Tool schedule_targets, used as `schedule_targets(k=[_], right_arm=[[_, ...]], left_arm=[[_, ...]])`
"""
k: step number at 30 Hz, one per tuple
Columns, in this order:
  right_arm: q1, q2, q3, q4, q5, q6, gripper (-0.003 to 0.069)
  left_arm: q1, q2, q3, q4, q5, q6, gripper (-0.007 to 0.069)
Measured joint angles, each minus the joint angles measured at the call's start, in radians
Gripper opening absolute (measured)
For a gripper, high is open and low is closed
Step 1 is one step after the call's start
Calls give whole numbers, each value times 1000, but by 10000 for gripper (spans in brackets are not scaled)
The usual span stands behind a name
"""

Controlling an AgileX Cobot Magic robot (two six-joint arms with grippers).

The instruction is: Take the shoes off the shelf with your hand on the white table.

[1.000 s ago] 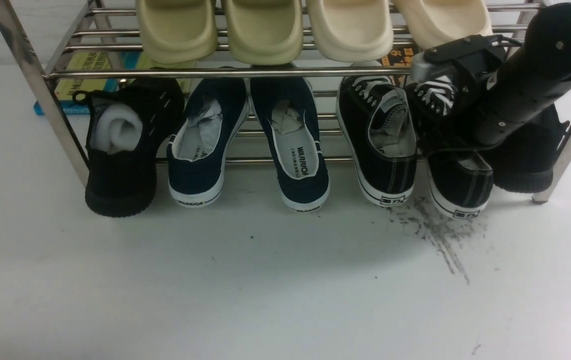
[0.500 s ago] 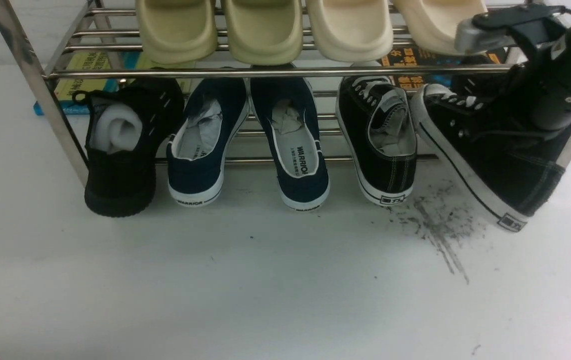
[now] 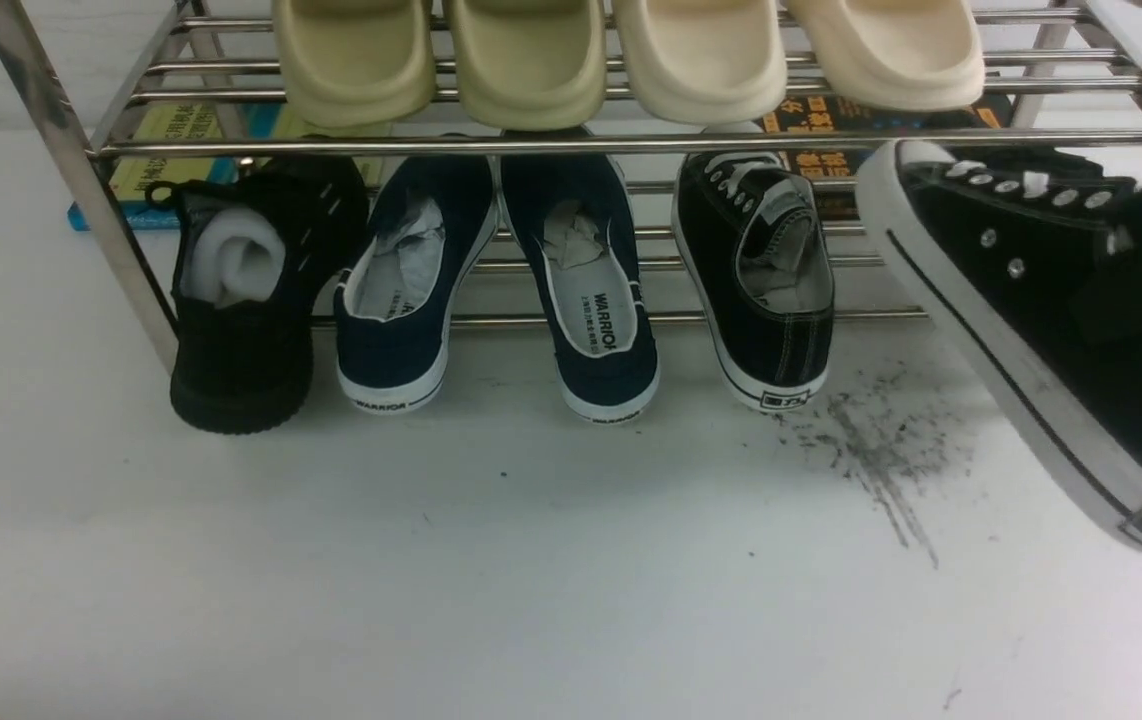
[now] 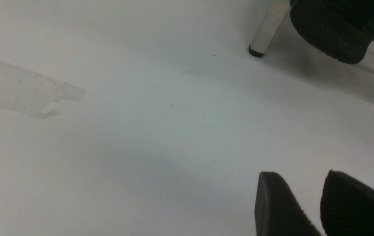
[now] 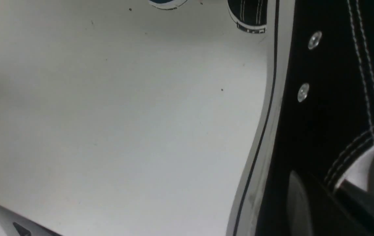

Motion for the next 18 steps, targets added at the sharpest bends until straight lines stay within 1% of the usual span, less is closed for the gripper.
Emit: schedule_targets(k=[3,6,7,8,10,11,15,16,17,18], right_arm=[[60,-137,109,-9,0,97,6],[160,-237,232,-4,0,214,6],[167,-241,240,-4,0,221,6],[229,-256,297,-3,0,276,6],[306,-250,349,-4,-8,330,7],[361,-232,377,-12,-31,365,8],[531,-132,401,-100,-146,503,7],[538,-125,401,-106,-153,512,7],[592,-72,401,-170,-213,586,7],[618,-36,401,-215,-249,633,7]], left_arm=[[0,0,0,0,0,0,239],[0,0,0,0,0,0,239],[0,0,0,0,0,0,239],[0,0,0,0,0,0,239],[0,0,0,0,0,0,239],[0,0,0,0,0,0,239],[0,0,0,0,0,0,239],[0,0,0,0,0,0,239],[0,0,0,0,0,0,239],[0,0,0,0,0,0,239]])
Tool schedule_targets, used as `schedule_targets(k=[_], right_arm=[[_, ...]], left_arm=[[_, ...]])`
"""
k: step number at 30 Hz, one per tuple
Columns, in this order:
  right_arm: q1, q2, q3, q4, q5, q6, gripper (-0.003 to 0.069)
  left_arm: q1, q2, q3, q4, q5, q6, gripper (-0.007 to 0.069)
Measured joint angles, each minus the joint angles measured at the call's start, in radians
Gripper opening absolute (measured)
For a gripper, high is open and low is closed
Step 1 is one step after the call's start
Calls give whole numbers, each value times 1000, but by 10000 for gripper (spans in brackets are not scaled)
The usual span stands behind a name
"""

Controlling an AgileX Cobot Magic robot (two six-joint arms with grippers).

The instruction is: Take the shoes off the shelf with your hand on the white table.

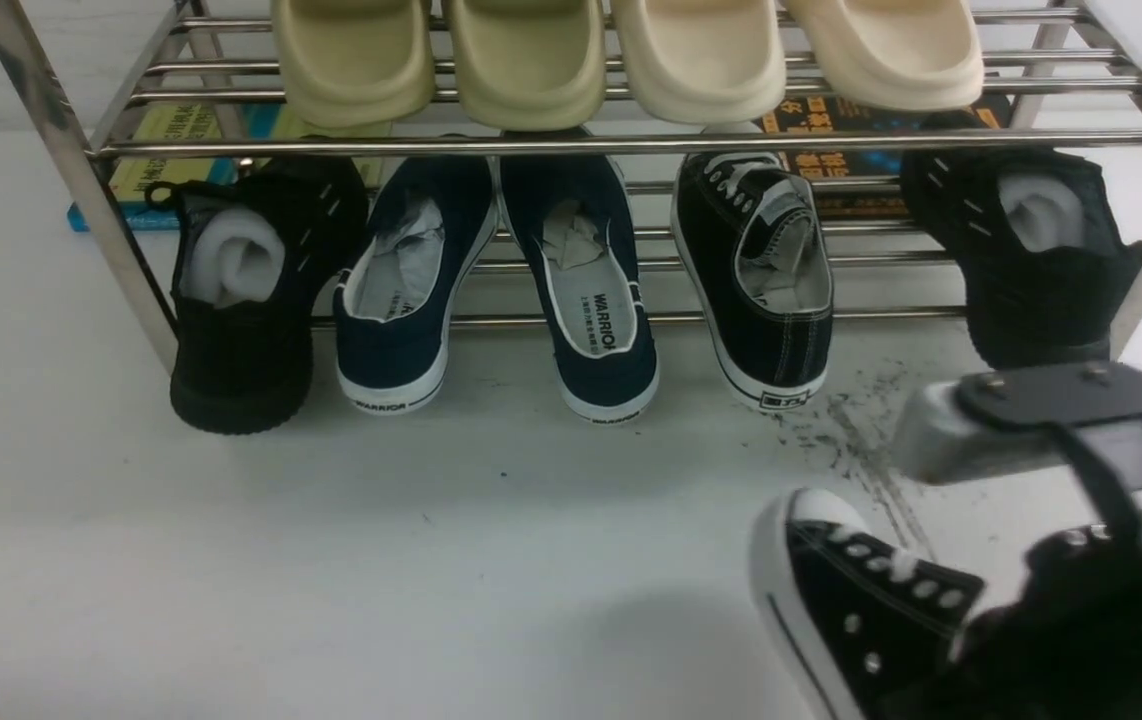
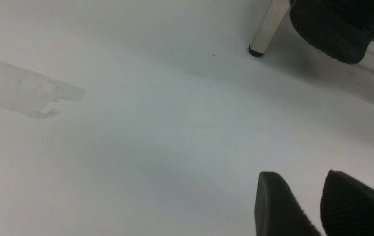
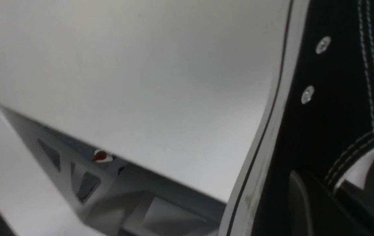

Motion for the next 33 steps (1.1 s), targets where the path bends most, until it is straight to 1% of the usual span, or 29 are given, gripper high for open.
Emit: schedule_targets(k=[1,2,3,4,6,8,9,10,12,13,16,18,24,30,33], right_arm=[[4,7,0,-9,-7,9,7],[31,66,0,-77,-52,80,7],[41,110,-1,-120,-74,119,7],[41,110,-1,-120,-77,126,7],[46,218,-4,-212,-121,213,7],[51,265,-5,-231,-136,260,9],[52,275,-6,-231,-141,264,9],[58,312,-8,-231,-162,306,9],[61,339,-8,-239,-178,333,9],[63,374,-8,-261,-203,367,9],[62,411,-8,-298,-237,406,10],[62,440,-8,-329,-297,444,10],[62,452,-9,-346,-392,462,16],[62,452,-11,-361,-412,528,24],[61,452,-17,-371,-396,541,46]], left_arm=[[0,0,0,0,0,0,239],[0,0,0,0,0,0,239],[0,0,0,0,0,0,239],[0,0,0,0,0,0,239],[0,0,0,0,0,0,239],[0,0,0,0,0,0,239],[0,0,0,0,0,0,239],[0,0,0,0,0,0,239],[0,0,0,0,0,0,239],[0,0,0,0,0,0,239],[0,0,0,0,0,0,239],[0,0,0,0,0,0,239],[0,0,0,0,0,0,239],[0,0,0,0,0,0,239],[0,0,0,0,0,0,239]])
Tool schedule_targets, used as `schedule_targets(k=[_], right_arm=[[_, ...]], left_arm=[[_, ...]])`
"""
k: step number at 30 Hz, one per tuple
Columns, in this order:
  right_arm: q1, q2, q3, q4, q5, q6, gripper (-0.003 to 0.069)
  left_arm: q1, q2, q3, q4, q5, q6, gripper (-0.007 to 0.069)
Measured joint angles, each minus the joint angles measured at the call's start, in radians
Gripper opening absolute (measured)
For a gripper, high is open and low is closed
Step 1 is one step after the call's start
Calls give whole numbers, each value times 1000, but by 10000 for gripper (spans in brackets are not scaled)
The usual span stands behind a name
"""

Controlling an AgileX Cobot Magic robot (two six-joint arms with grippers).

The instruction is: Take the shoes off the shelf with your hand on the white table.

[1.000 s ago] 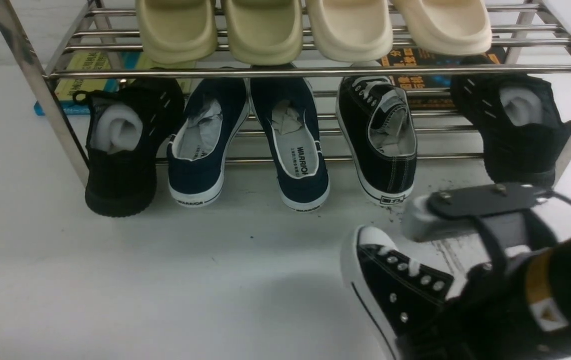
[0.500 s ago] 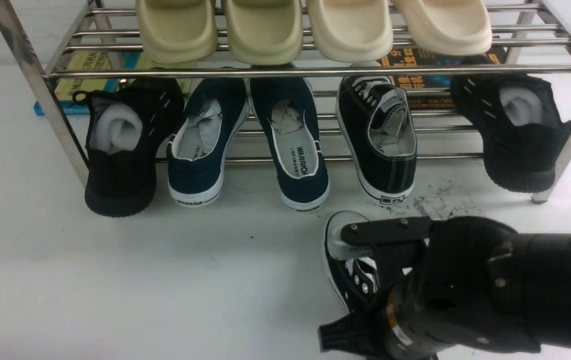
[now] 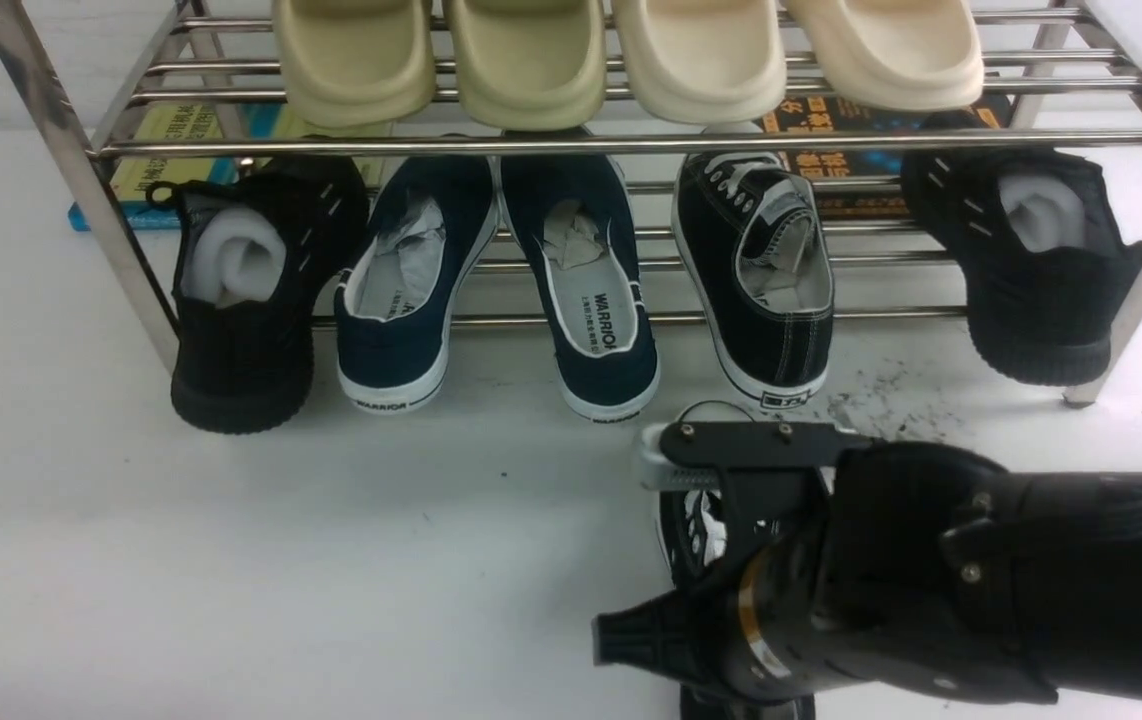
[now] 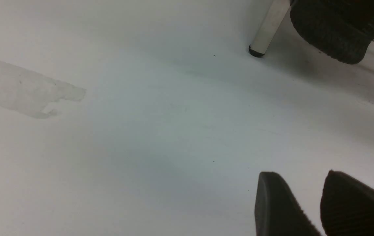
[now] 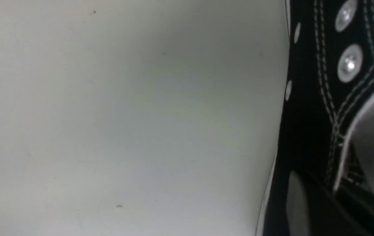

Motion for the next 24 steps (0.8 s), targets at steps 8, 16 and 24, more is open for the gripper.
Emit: schedule_targets(k=[8,16,24], right_arm=[[-9,-2,-99,-14,198,-50,230],[-24,-43,-295,-18,412,-306,463],[-210,-27,-465,-19,379,-467,474]], left_arm=[[0,0,0,0,0,0,239],[0,0,0,0,0,0,239],[0,0,0,0,0,0,239]])
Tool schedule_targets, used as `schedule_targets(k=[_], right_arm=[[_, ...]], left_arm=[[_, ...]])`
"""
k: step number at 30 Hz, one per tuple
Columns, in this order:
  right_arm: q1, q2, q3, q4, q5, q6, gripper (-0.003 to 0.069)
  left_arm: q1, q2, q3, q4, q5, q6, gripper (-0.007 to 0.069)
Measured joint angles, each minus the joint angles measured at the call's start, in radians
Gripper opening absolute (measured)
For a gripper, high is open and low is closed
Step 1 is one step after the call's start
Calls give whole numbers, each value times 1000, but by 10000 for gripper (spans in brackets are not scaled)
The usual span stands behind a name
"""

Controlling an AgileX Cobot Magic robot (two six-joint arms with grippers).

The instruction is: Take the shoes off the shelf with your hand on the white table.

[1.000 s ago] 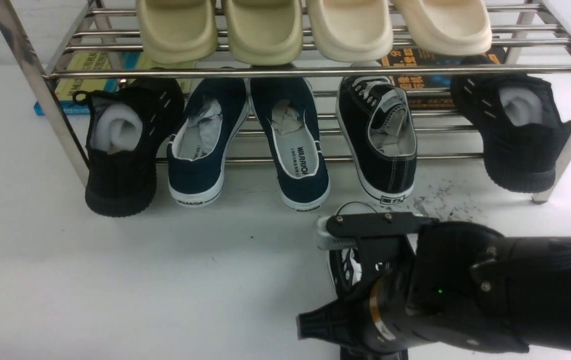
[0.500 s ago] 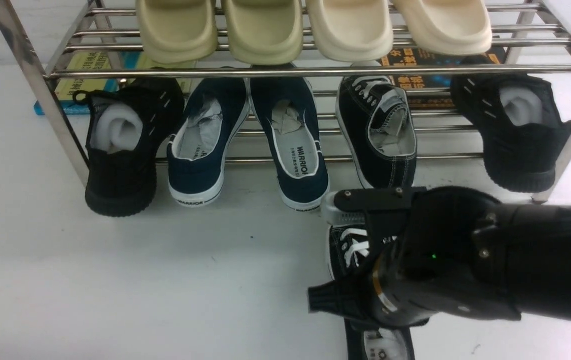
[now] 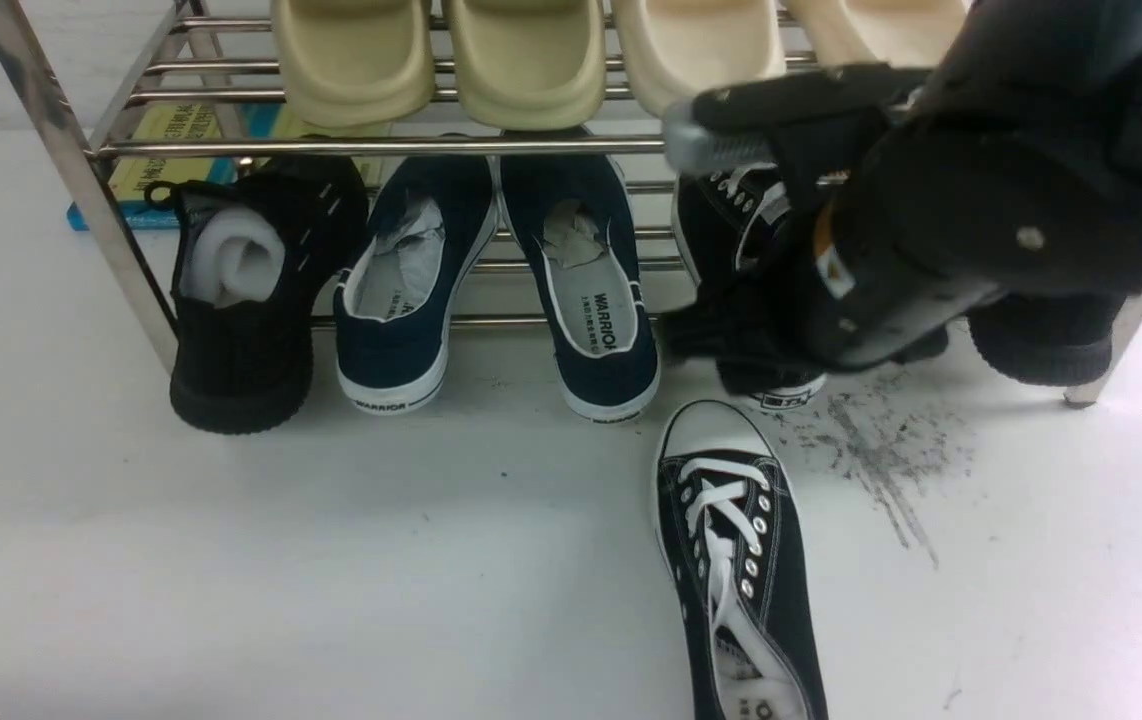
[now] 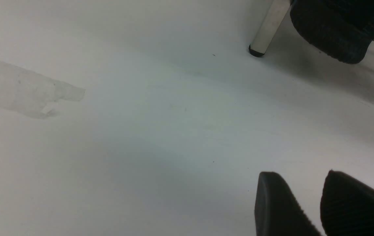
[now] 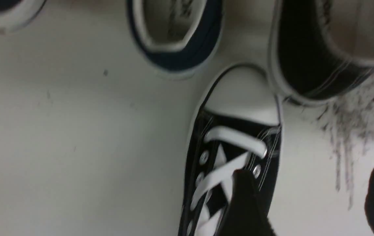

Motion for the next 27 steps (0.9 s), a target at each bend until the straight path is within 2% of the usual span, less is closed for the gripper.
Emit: schedule_targets(k=[7,16,27], right_arm=[[-133,102,-19,-1,-208,-77,445],[-233,224,-20,-58,-366,-81,441],[-245,279,-22,-58,-445,-80,440]], left_arm=[[0,0,0,0,0,0,239],[0,0,0,0,0,0,239],[0,0,0,0,0,0,239]])
